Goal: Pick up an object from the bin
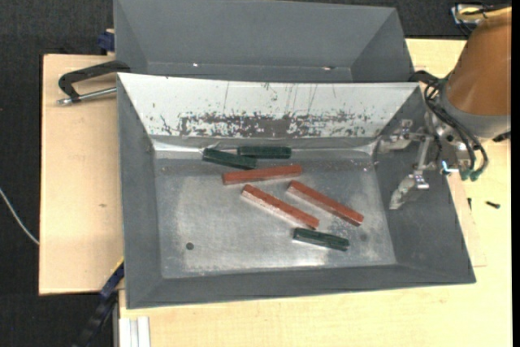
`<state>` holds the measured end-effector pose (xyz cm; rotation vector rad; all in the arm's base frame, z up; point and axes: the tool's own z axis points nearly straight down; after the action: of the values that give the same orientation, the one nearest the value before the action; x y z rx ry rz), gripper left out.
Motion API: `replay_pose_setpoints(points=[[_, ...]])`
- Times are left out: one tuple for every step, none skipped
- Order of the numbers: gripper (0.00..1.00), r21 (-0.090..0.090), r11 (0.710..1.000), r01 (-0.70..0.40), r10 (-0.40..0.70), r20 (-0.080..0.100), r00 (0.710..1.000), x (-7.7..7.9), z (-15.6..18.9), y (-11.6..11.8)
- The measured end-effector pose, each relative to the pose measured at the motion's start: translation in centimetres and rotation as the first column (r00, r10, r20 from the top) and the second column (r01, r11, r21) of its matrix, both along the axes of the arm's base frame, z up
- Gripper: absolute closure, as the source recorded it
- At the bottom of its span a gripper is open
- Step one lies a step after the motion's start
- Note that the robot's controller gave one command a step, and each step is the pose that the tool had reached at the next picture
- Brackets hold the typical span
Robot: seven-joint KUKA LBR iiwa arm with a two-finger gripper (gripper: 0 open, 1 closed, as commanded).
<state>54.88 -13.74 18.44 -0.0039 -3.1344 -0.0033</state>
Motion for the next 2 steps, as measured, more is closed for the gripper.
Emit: replay_pose_setpoints(points=[[0.0,-0.002,1.0,-0.002,0.002,0.009,1.0,0.2,0.5,0.1],[0.0,-0.002,0.999,0.033,-0.033,0.014,0.999,-0.8,-5.1,1.7]])
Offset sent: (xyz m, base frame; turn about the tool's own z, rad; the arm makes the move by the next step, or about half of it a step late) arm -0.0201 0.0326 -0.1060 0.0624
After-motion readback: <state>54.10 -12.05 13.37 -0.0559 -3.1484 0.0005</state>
